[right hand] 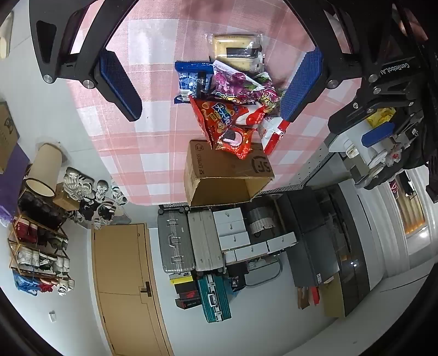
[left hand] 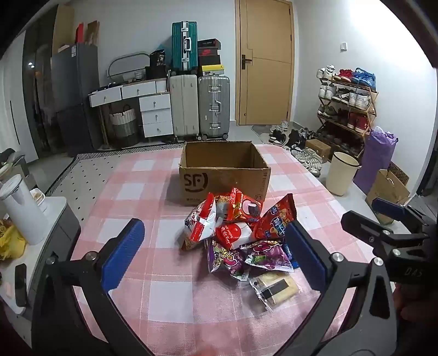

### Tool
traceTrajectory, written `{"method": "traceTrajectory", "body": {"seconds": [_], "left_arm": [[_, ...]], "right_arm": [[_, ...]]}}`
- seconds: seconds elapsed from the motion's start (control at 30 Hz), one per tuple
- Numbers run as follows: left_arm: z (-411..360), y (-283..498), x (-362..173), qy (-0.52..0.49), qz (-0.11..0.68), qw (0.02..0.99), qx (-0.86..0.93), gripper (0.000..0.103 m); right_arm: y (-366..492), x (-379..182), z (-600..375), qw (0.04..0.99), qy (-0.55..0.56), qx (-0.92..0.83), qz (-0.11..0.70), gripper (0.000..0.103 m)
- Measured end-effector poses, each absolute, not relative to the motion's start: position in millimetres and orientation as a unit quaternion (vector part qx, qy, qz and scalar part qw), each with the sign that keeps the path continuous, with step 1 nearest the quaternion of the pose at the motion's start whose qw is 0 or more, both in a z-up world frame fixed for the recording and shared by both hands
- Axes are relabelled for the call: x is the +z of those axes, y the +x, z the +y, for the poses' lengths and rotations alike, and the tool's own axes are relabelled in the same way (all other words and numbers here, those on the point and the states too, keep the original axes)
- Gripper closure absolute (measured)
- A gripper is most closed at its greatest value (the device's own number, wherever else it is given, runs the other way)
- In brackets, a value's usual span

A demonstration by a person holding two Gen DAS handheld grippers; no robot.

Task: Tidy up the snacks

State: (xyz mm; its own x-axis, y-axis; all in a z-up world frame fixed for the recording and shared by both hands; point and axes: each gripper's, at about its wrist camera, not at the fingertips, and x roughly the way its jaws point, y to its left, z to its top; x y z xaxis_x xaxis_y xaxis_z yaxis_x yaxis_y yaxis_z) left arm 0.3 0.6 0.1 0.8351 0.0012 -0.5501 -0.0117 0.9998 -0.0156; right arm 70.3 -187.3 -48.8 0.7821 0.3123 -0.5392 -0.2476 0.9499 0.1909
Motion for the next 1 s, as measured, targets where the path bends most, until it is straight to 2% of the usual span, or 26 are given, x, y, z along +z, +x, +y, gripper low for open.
{"method": "traceTrajectory", "body": {"seconds": [0.37,1.0], "left_arm": [[9,9,-11,-0.02,0.291,0.956,-0.003,0.001],[3,-3,0,-0.011,0.277,0.961,0.001,0.001]], "right_arm": [[69,-48,-192,0.942,0.063,0.148,0.295,0.0],[70,-52,-189,0.943,0.059,0.148,0.294,0.0]]}}
